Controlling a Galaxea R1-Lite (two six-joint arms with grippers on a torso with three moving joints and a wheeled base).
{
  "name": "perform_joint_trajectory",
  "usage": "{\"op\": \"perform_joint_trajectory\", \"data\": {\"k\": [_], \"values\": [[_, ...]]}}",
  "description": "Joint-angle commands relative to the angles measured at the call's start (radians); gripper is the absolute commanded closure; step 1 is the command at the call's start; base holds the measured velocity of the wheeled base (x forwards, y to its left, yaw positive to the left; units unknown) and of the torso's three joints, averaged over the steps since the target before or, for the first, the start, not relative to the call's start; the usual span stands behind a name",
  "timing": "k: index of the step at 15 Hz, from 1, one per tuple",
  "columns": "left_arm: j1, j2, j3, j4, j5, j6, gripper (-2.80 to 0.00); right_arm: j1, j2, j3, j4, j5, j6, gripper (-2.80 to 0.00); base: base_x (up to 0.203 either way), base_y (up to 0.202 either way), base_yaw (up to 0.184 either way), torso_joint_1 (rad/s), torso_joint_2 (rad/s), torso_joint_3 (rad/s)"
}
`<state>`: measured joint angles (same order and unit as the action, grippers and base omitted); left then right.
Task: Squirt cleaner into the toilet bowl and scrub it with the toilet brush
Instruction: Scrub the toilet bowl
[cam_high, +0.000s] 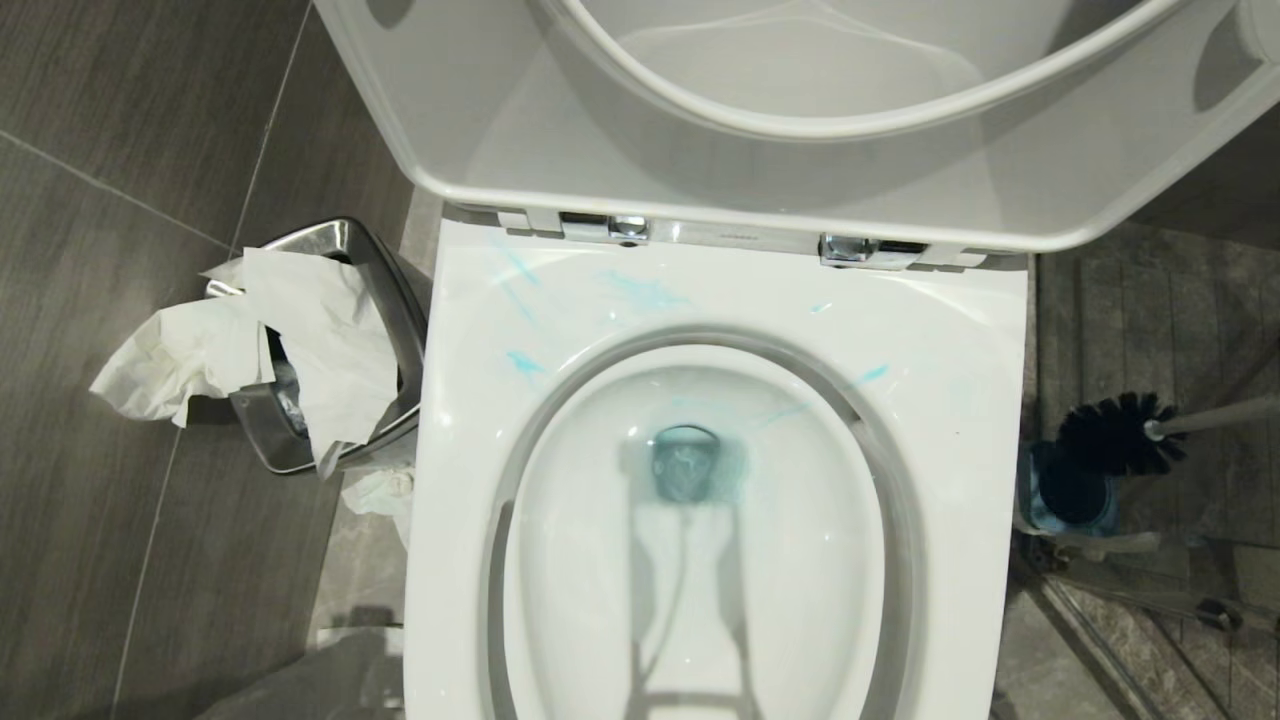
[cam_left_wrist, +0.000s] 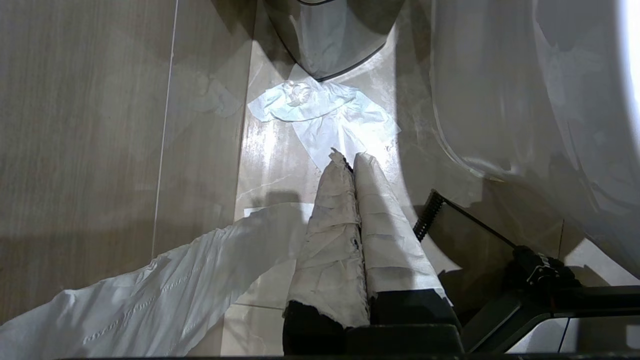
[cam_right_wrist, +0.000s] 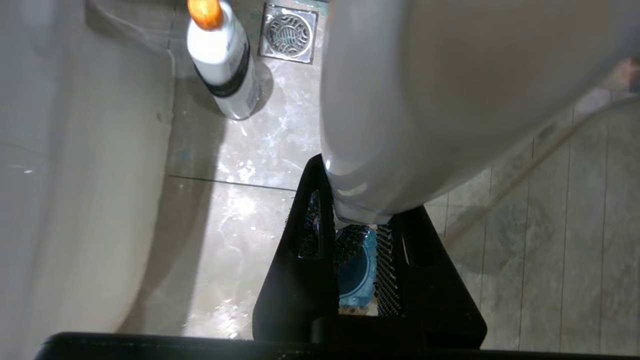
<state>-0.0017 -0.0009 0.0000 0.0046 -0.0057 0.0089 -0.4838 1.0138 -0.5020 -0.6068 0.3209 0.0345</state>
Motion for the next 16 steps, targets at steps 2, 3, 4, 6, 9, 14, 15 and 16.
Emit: {"op": "perform_joint_trajectory", "data": {"k": [2, 3, 4, 6, 9, 14, 15, 16], "values": [[0.0, 0.001, 0.002, 0.0, 0.0, 0.0, 0.0, 0.001, -0.055, -0.201, 0.267, 0.005, 0.004, 0.0, 0.0, 0.0, 0.0, 0.0, 0.0, 0.0], [0.0, 0.001, 0.002, 0.0, 0.0, 0.0, 0.0, 0.001, -0.055, -0.239, 0.304, 0.006, 0.005, 0.0, 0.0, 0.0, 0.0, 0.0, 0.0, 0.0], [0.0, 0.001, 0.002, 0.0, 0.0, 0.0, 0.0, 0.001, -0.055, -0.274, 0.342, 0.007, 0.005, 0.0, 0.0, 0.0, 0.0, 0.0, 0.0, 0.0], [0.0, 0.001, 0.002, 0.0, 0.0, 0.0, 0.0, 0.001, -0.062, -0.342, 0.428, 0.009, 0.007, 0.0, 0.0, 0.0, 0.0, 0.0, 0.0, 0.0], [0.0, 0.001, 0.002, 0.0, 0.0, 0.0, 0.0, 0.001, -0.08, -0.49, 0.631, 0.018, 0.007, 0.0, 0.0, 0.0, 0.0, 0.0, 0.0, 0.0], [0.0, 0.001, 0.002, 0.0, 0.0, 0.0, 0.0, 0.002, -0.104, -0.711, 0.866, 0.027, 0.007, 0.0, 0.0, 0.0, 0.0, 0.0, 0.0, 0.0], [0.0, 0.001, 0.002, 0.0, 0.0, 0.0, 0.0, 0.002, -0.106, -0.765, 0.928, 0.033, 0.007, 0.0, 0.0, 0.0, 0.0, 0.0, 0.0, 0.0], [0.0, 0.001, 0.002, 0.0, 0.0, 0.0, 0.0, 0.002, -0.107, -0.819, 0.991, 0.036, 0.007, 0.0, 0.0, 0.0, 0.0, 0.0, 0.0, 0.0]]}}
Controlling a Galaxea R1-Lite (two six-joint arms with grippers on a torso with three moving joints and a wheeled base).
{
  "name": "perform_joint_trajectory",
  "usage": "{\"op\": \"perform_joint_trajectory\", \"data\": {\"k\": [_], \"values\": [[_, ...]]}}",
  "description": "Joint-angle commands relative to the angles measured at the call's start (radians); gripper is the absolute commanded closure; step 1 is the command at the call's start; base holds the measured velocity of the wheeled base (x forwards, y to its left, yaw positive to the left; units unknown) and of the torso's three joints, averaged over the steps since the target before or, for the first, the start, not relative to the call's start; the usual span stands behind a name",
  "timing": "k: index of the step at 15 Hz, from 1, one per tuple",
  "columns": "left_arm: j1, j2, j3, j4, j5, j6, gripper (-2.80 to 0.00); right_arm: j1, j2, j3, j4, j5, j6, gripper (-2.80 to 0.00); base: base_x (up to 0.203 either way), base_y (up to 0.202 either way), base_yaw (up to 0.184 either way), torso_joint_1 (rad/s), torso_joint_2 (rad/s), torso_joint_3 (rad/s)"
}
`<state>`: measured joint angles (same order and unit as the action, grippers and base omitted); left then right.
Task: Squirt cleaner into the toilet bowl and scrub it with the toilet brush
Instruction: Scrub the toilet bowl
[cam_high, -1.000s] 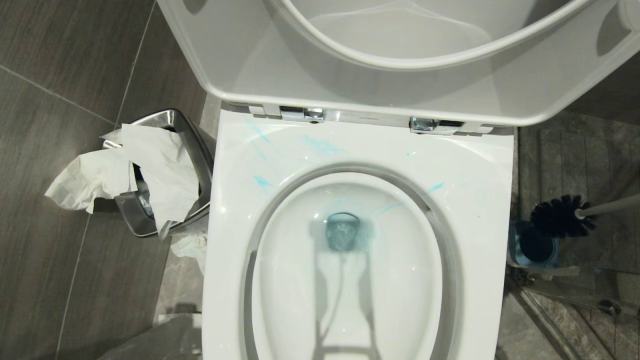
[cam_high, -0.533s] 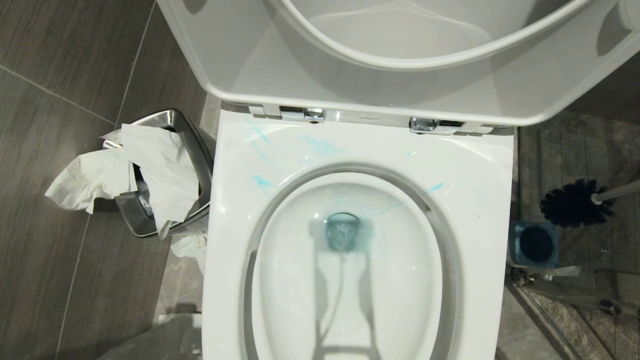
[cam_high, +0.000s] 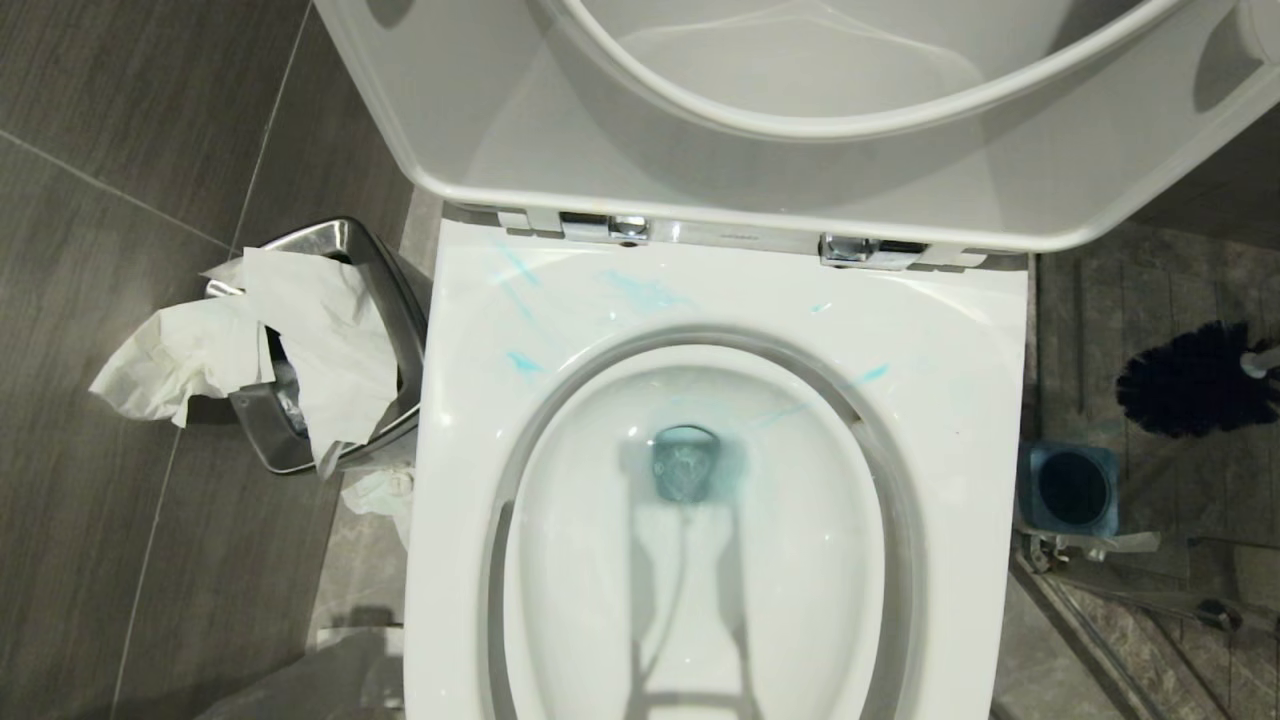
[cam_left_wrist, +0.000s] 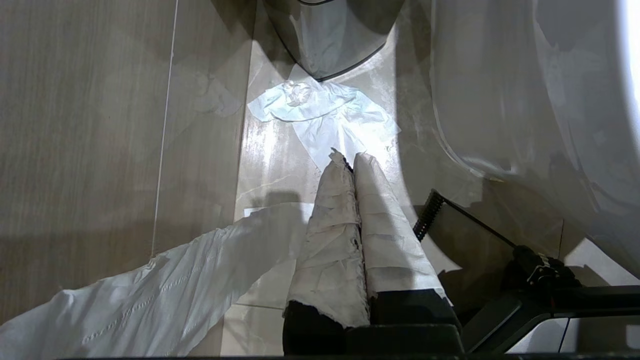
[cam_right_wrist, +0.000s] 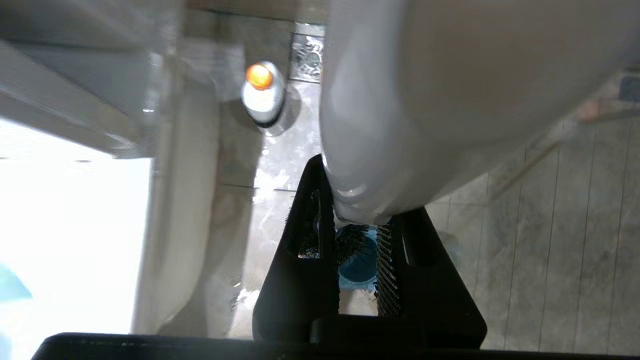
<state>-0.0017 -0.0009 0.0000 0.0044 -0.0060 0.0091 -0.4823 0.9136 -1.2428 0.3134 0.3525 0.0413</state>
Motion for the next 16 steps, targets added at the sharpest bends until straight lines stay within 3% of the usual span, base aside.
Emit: {"op": "perform_joint_trajectory", "data": {"k": [1, 6, 16], "values": [[0.0, 0.001, 0.002, 0.0, 0.0, 0.0, 0.0, 0.001, -0.01, -0.126, 0.122, 0.007, 0.0, 0.0, 0.0, 0.0, 0.0, 0.0, 0.0, 0.0], [0.0, 0.001, 0.002, 0.0, 0.001, -0.008, 0.0, 0.001, -0.057, -0.239, 0.275, 0.006, 0.0, 0.0, 0.0, 0.0, 0.0, 0.0, 0.0, 0.0], [0.0, 0.001, 0.002, 0.0, 0.001, -0.005, 0.0, -0.001, -0.103, -0.253, 0.283, -0.001, -0.001, 0.0, 0.0, 0.0, 0.0, 0.0, 0.0, 0.0]]}}
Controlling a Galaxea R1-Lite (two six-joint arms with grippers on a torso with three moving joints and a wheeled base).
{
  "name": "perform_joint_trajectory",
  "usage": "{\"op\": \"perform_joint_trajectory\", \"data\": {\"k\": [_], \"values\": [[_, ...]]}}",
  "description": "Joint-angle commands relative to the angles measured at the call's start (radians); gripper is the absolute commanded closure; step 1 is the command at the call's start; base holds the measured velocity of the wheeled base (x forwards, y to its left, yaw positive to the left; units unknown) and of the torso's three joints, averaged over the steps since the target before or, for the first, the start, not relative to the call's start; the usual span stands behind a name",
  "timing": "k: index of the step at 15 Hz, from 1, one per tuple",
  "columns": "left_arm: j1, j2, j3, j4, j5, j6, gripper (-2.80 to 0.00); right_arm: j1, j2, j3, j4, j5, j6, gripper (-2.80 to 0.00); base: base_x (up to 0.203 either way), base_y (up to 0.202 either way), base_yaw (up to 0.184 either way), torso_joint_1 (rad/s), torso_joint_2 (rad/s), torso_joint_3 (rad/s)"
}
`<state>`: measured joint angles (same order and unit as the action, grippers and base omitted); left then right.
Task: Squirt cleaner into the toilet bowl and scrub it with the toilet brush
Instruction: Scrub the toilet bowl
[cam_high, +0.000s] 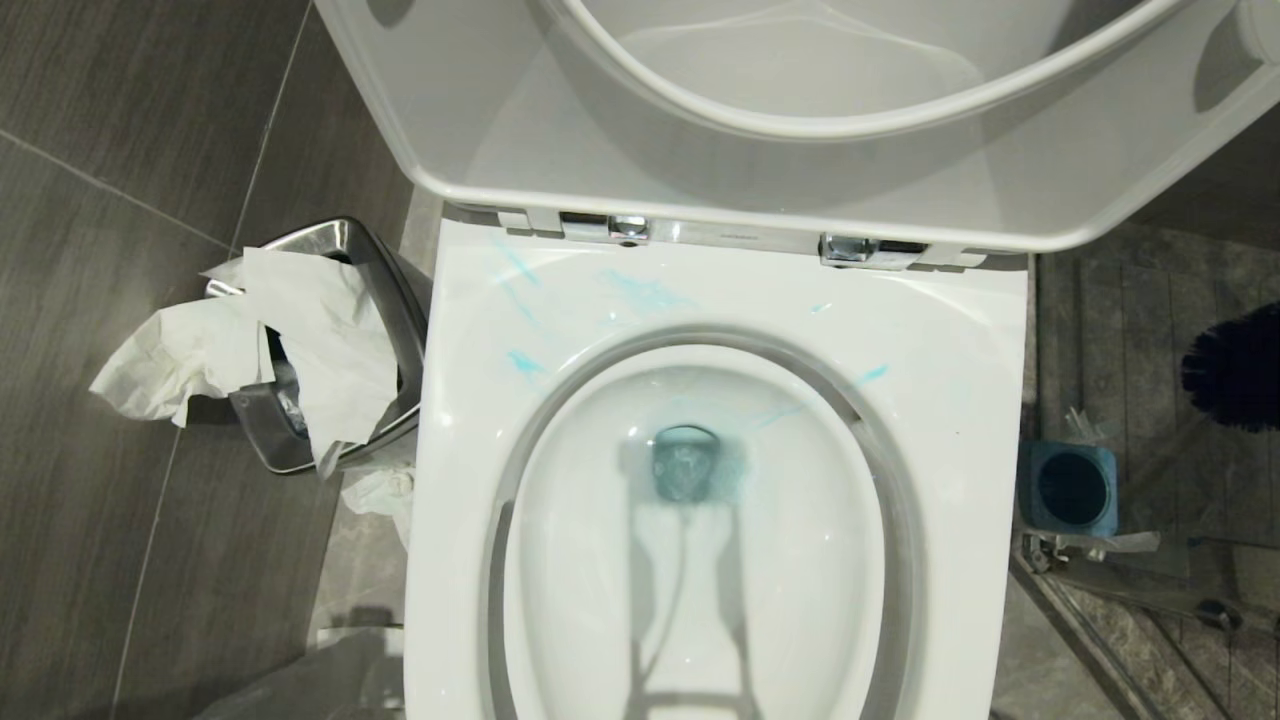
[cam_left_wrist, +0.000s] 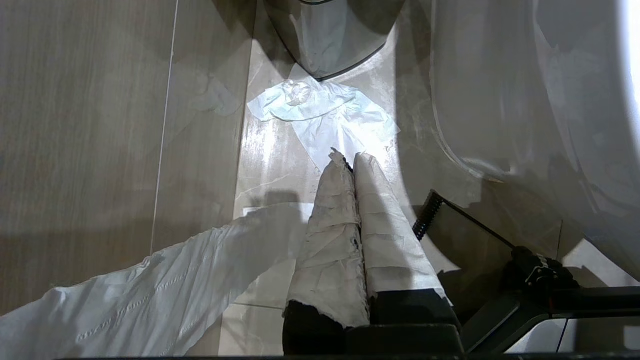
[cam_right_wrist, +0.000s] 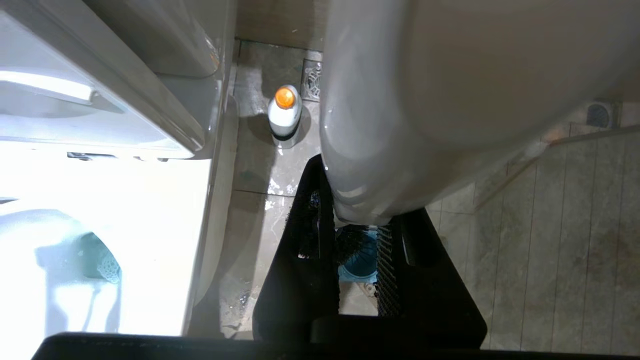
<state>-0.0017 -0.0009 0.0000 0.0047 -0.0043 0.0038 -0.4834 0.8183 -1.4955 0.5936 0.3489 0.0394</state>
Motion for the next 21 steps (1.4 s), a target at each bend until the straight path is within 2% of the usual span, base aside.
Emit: {"op": "perform_joint_trajectory", "data": {"k": [1, 14, 21], "values": [[0.0, 0.001, 0.002, -0.002, 0.0, 0.002, 0.0, 0.0, -0.013, 0.0, 0.003, 0.002, 0.001, 0.0, 0.0, 0.0, 0.0, 0.0, 0.0, 0.0], [0.0, 0.001, 0.002, -0.002, 0.0, 0.004, 0.0, 0.0, -0.013, -0.012, 0.017, 0.001, 0.001, 0.0, 0.0, 0.0, 0.0, 0.0, 0.0, 0.0], [0.0, 0.001, 0.002, -0.002, 0.0, 0.004, 0.0, 0.0, -0.013, -0.012, 0.017, 0.001, 0.001, 0.0, 0.0, 0.0, 0.0, 0.002, 0.0, 0.166]]}}
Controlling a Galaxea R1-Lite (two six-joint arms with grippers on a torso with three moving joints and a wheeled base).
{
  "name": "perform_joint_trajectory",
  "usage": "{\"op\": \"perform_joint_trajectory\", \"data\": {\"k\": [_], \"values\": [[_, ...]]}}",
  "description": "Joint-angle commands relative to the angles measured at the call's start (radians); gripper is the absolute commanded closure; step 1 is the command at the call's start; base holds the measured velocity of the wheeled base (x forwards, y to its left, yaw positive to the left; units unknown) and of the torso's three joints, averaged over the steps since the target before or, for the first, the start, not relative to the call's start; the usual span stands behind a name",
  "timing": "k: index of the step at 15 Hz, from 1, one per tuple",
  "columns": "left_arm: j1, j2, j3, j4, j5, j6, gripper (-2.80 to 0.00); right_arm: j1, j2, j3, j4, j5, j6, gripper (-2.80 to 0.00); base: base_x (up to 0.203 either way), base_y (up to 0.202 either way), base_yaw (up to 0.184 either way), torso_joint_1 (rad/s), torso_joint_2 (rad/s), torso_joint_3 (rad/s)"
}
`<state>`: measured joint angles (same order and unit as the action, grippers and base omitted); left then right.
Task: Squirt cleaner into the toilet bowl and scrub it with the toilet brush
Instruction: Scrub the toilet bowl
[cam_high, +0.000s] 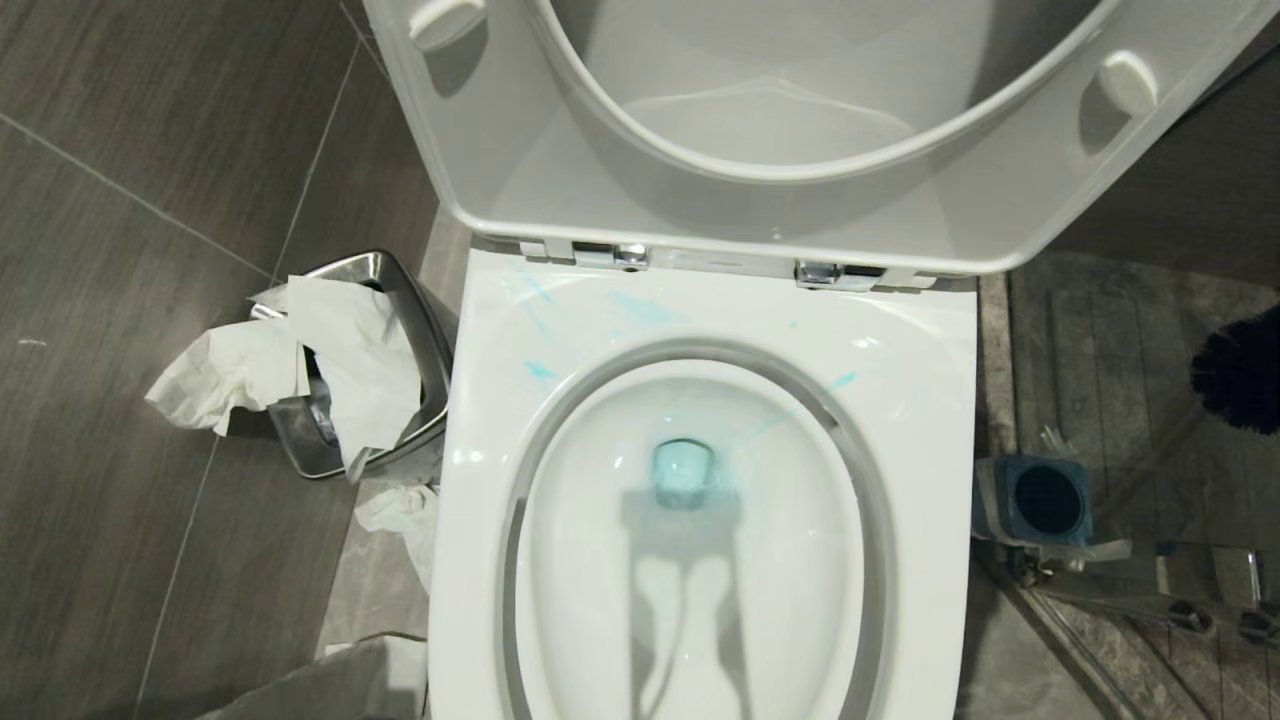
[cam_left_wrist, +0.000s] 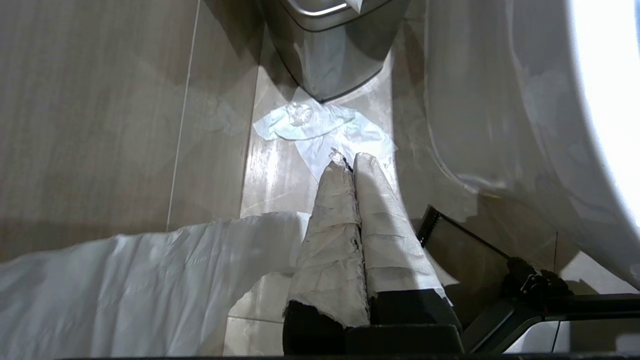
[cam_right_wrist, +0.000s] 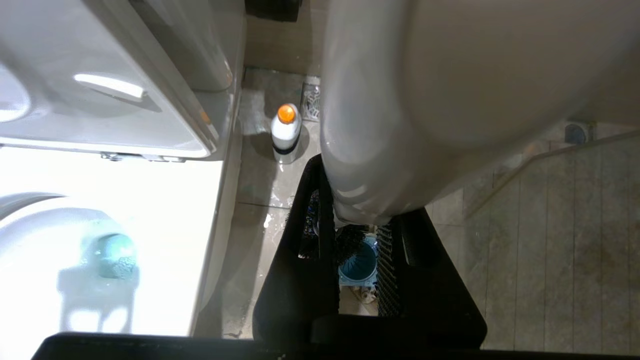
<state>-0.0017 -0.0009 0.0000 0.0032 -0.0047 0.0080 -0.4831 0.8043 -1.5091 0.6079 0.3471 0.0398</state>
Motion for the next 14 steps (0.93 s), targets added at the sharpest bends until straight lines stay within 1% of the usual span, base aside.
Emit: {"op": "perform_joint_trajectory", "data": {"k": [1, 14], "values": [[0.0, 0.001, 0.002, 0.0, 0.0, 0.0, 0.0, 0.0, 0.0, 0.001, 0.003, 0.003, 0.0, 0.0, 0.0, 0.0, 0.0, 0.005, 0.0, 0.213], [0.0, 0.001, 0.002, 0.0, 0.0, 0.0, 0.0, 0.0, -0.002, 0.006, 0.004, 0.004, -0.003, 0.0, 0.0, 0.0, 0.0, 0.002, 0.0, 0.203]]}}
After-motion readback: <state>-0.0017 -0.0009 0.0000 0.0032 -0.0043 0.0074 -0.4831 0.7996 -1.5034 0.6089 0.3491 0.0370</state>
